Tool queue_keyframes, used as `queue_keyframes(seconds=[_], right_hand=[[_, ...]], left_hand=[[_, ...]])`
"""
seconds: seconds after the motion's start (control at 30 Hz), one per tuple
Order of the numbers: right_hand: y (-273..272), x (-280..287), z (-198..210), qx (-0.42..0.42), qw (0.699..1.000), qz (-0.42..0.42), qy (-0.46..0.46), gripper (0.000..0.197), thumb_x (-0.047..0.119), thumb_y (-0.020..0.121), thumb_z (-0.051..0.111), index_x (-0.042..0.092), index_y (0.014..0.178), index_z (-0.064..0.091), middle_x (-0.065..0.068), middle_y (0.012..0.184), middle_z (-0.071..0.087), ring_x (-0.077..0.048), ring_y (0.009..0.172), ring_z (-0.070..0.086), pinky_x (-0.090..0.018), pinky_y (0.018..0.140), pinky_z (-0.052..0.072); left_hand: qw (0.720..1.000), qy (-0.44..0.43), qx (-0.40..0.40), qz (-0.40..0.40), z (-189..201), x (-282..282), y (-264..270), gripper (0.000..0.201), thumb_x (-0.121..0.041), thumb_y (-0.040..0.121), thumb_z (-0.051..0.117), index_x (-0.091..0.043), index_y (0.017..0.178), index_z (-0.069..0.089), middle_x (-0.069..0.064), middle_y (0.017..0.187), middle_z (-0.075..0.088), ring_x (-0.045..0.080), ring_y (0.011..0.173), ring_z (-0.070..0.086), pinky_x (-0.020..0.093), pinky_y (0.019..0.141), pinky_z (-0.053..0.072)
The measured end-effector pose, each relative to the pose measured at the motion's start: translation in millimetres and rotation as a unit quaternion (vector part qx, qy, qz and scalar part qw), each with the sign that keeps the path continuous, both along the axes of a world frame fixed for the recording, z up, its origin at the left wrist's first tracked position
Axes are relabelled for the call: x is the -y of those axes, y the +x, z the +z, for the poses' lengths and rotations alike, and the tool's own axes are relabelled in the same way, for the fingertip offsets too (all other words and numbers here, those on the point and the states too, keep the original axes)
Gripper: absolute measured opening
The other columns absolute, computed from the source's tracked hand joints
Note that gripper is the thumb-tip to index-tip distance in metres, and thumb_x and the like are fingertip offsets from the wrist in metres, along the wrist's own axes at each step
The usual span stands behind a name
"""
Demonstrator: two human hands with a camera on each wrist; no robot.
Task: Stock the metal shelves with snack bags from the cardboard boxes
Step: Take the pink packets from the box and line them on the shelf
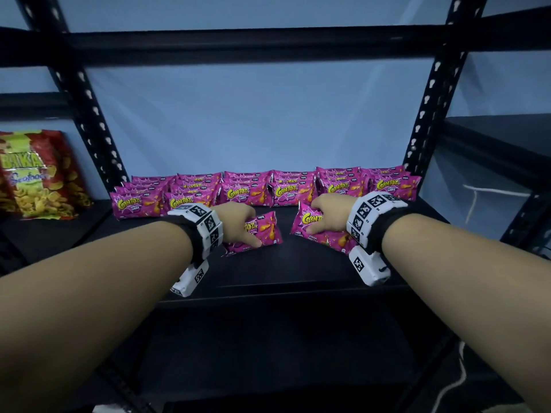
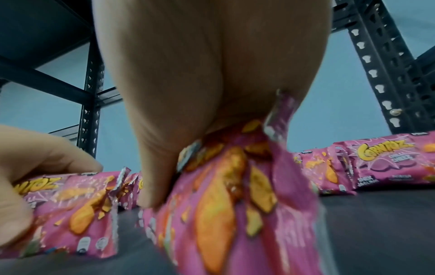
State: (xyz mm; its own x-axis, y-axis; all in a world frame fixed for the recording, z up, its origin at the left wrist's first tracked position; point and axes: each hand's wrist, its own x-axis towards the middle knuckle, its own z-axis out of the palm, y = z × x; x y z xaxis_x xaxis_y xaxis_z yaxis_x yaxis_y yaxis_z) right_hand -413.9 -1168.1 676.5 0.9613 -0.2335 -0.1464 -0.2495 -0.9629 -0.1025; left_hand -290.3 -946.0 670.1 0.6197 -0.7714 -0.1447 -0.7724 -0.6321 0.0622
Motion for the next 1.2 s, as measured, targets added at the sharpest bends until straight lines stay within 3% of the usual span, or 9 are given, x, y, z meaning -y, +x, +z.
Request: queue_keyframes(seconds=[0.1, 0.2, 0.33, 0.4, 0.6, 0.77, 0.9, 1.1, 1.2], right_hand=[[21.9, 2.2, 6.2, -0.037, 0.999, 0.01, -0.016, 0.058, 0.044, 0.096, 0.067, 0.006, 0.137, 0.055, -0.008, 0.128, 0.064, -0.025, 0.104, 0.062, -0.036, 0.09, 0.052], [45.4, 6.5, 12.3, -0.036, 0.999, 0.02, -0.035, 0.041, 0.039, 0.087, 0.079, 0.005, 0.105, 0.064, -0.007, 0.086, 0.058, -0.021, 0.073, 0.05, -0.033, 0.067, 0.042], [78.5, 15.3, 15.0, 0.008, 1.0, 0.019, -0.02, 0.051, 0.035, 0.077, 0.089, 0.01, 0.115, 0.064, -0.005, 0.102, 0.066, -0.023, 0.088, 0.06, -0.03, 0.071, 0.045], [94.2, 19.6, 11.5, 0.015, 1.0, 0.021, -0.019, 0.05, 0.033, 0.077, 0.089, 0.012, 0.115, 0.064, -0.003, 0.102, 0.065, -0.023, 0.089, 0.06, -0.029, 0.072, 0.044], [120.0, 26.6, 1.9, 0.043, 0.998, 0.031, -0.019, 0.044, 0.026, 0.084, 0.084, 0.013, 0.122, 0.067, 0.001, 0.101, 0.06, -0.022, 0.093, 0.059, -0.028, 0.076, 0.043], [126.4, 28.1, 0.4, 0.058, 0.998, 0.017, -0.006, 0.04, 0.025, 0.085, 0.084, 0.019, 0.12, 0.067, 0.002, 0.107, 0.063, -0.025, 0.104, 0.065, -0.039, 0.091, 0.056], [126.0, 29.1, -2.2, 0.081, 0.996, 0.022, -0.037, 0.041, 0.029, 0.087, 0.081, 0.023, 0.125, 0.068, 0.003, 0.11, 0.052, -0.026, 0.111, 0.061, -0.041, 0.09, 0.054], [115.7, 28.3, -3.5, 0.115, 0.992, 0.004, -0.045, 0.03, 0.029, 0.089, 0.08, 0.016, 0.099, 0.054, -0.006, 0.097, 0.063, -0.027, 0.083, 0.063, -0.04, 0.076, 0.056], [107.7, 25.2, -6.4, 0.119, 0.991, 0.001, -0.057, 0.026, 0.031, 0.092, 0.076, 0.014, 0.093, 0.056, -0.006, 0.09, 0.065, -0.028, 0.081, 0.065, -0.04, 0.075, 0.058]], left_hand=[[1.0, -0.02, 0.0, 0.024, 3.4, 1.2, 21.6, 0.058, -0.048, 0.09, 0.071, -0.007, 0.128, 0.056, -0.001, 0.095, 0.06, 0.015, 0.083, 0.055, 0.027, 0.072, 0.046], [0.999, -0.025, 0.019, 0.043, 9.9, 7.6, 45.1, 0.044, -0.043, 0.087, 0.076, -0.007, 0.108, 0.061, -0.003, 0.077, 0.052, 0.016, 0.07, 0.05, 0.029, 0.058, 0.036], [0.998, -0.032, 0.035, 0.041, 14.0, 24.1, 75.5, 0.042, -0.043, 0.079, 0.085, -0.015, 0.098, 0.06, -0.002, 0.084, 0.059, 0.022, 0.083, 0.057, 0.03, 0.066, 0.038], [0.998, -0.03, 0.036, 0.033, 11.8, 33.3, 86.8, 0.043, -0.039, 0.078, 0.086, -0.015, 0.105, 0.063, 0.001, 0.096, 0.063, 0.022, 0.089, 0.059, 0.029, 0.073, 0.041], [0.996, -0.036, 0.078, 0.033, 4.6, 50.0, 103.7, 0.028, -0.031, 0.083, 0.077, -0.016, 0.106, 0.071, 0.002, 0.098, 0.07, 0.022, 0.088, 0.062, 0.03, 0.074, 0.048], [0.992, -0.034, 0.113, 0.044, 3.5, 52.1, 109.7, 0.028, -0.037, 0.086, 0.074, -0.027, 0.111, 0.065, -0.008, 0.101, 0.063, 0.02, 0.096, 0.059, 0.033, 0.08, 0.051], [0.99, -0.054, 0.118, 0.046, 5.5, 55.3, 110.9, 0.029, -0.034, 0.083, 0.078, -0.025, 0.106, 0.062, -0.005, 0.105, 0.06, 0.022, 0.098, 0.058, 0.035, 0.079, 0.048], [0.989, -0.063, 0.118, 0.058, 5.0, 55.3, 102.0, 0.022, -0.028, 0.087, 0.074, -0.017, 0.095, 0.057, 0.003, 0.091, 0.063, 0.024, 0.083, 0.061, 0.033, 0.062, 0.046], [0.989, -0.071, 0.115, 0.063, 0.0, 52.3, 96.7, 0.016, -0.027, 0.089, 0.068, -0.019, 0.093, 0.055, 0.004, 0.092, 0.064, 0.026, 0.085, 0.061, 0.034, 0.066, 0.049]])
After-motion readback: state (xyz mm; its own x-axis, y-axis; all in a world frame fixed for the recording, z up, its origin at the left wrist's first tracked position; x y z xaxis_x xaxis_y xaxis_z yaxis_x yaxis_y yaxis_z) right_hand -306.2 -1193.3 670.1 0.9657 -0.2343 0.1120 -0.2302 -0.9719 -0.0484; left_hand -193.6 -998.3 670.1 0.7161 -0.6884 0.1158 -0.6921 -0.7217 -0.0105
